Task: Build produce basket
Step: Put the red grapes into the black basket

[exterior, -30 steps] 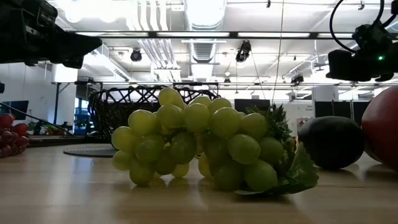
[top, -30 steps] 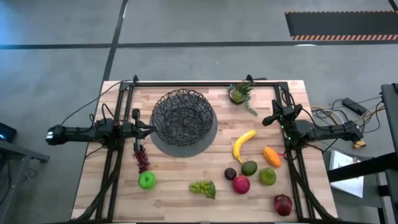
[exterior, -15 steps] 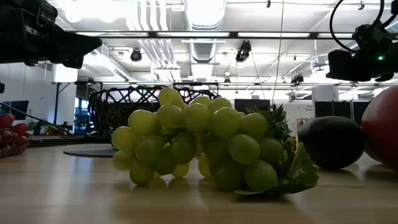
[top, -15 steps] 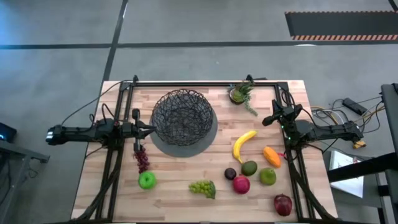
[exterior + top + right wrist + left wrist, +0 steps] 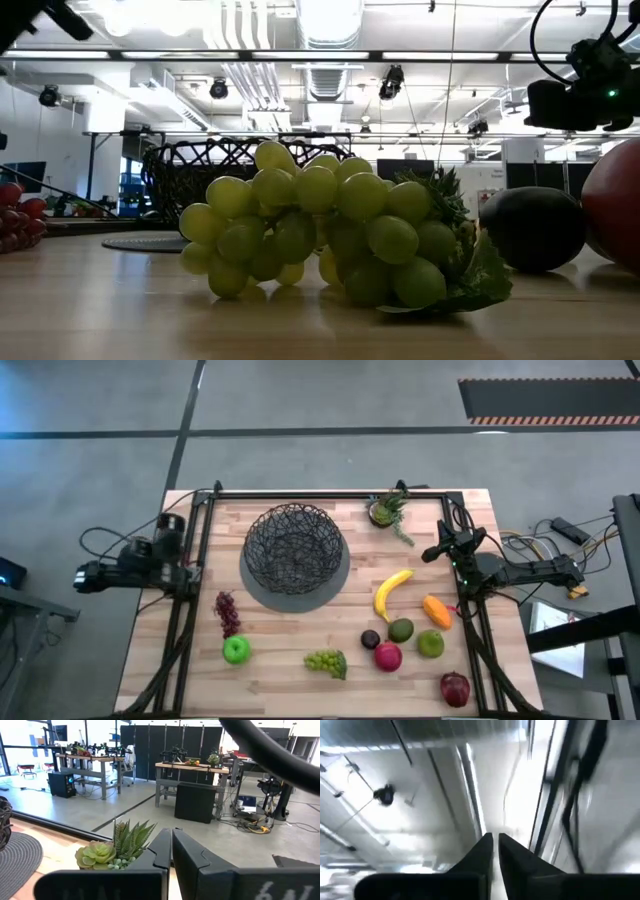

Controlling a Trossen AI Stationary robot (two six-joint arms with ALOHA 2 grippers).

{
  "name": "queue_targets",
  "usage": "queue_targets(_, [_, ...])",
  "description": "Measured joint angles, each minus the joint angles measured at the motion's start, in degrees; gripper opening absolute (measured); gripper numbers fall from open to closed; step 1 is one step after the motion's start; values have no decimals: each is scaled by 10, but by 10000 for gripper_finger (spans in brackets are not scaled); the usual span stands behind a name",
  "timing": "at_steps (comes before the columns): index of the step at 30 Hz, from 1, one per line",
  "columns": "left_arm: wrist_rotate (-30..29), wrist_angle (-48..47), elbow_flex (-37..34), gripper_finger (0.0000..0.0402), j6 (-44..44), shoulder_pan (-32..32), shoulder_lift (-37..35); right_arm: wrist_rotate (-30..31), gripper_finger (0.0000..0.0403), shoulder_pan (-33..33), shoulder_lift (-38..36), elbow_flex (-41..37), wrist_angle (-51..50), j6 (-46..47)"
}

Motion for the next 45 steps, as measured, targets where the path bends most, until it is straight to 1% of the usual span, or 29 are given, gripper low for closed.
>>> queue_targets(1, [-19, 7, 2, 12, -25, 0, 0, 0, 9, 0, 0, 0, 0, 0])
queue_targets(3, [-99, -36, 19, 12, -35, 0, 7, 0, 9, 0, 0, 0, 0, 0])
queue_targets(5, [-165, -111, 47, 12, -58, 0, 27, 0, 9, 0, 0, 0, 0, 0])
queue_targets(7, [-209, -197, 80, 12, -106, 0, 59, 0, 9, 0, 0, 0, 0, 0])
queue_targets(11, [-268, -375, 171, 12, -219, 0, 159, 0, 9, 0, 0, 0, 0, 0])
queue_targets(13, [-290, -491, 228, 12, -270, 0, 209, 0, 9, 0, 0, 0, 0, 0])
queue_targets(15, [-303, -617, 292, 12, -339, 0, 254, 0, 9, 0, 0, 0, 0, 0])
queue_targets(18, [-303, -838, 403, 12, -451, 0, 295, 0, 9, 0, 0, 0, 0, 0])
queue_targets(20, [-278, -1006, 482, 12, -532, 0, 331, 0, 9, 0, 0, 0, 0, 0])
queue_targets(22, [-253, -1151, 561, 12, -625, 0, 375, 0, 9, 0, 0, 0, 0, 0])
queue_targets(24, [-228, -1298, 623, 12, -710, 0, 412, 0, 9, 0, 0, 0, 0, 0])
queue_targets(25, [-207, -1351, 650, 12, -739, 0, 434, 0, 9, 0, 0, 0, 0, 0])
queue_targets(27, [-162, -1417, 683, 13, -780, 0, 467, 0, 9, 0, 0, 0, 0, 0])
queue_targets(28, [-139, -1443, 690, 15, -797, 0, 480, 0, 9, 0, 0, 0, 0, 0])
queue_targets(30, [-87, -1459, 685, 25, -814, 2, 507, 0, 9, 0, 0, 0, 0, 0])
queue_targets(33, [-14, -1470, 653, 53, -832, 9, 535, 0, 9, 0, 0, 0, 0, 0])
queue_targets(36, [28, -1468, 606, 94, -843, 18, 559, 0, 9, 0, 0, 0, 0, 0])
queue_targets(38, [46, -1467, 572, 123, -843, 29, 573, 0, 9, 0, 0, 0, 0, 0])
queue_targets(40, [58, -1446, 538, 153, -842, 41, 583, 0, 9, 0, 0, 0, 0, 0])
queue_targets(42, [75, -1394, 501, 179, -837, 53, 590, 0, 9, 0, 0, 0, 0, 0])
queue_targets(45, [98, -1319, 451, 202, -826, 70, 599, 0, 9, 0, 0, 0, 0, 0])
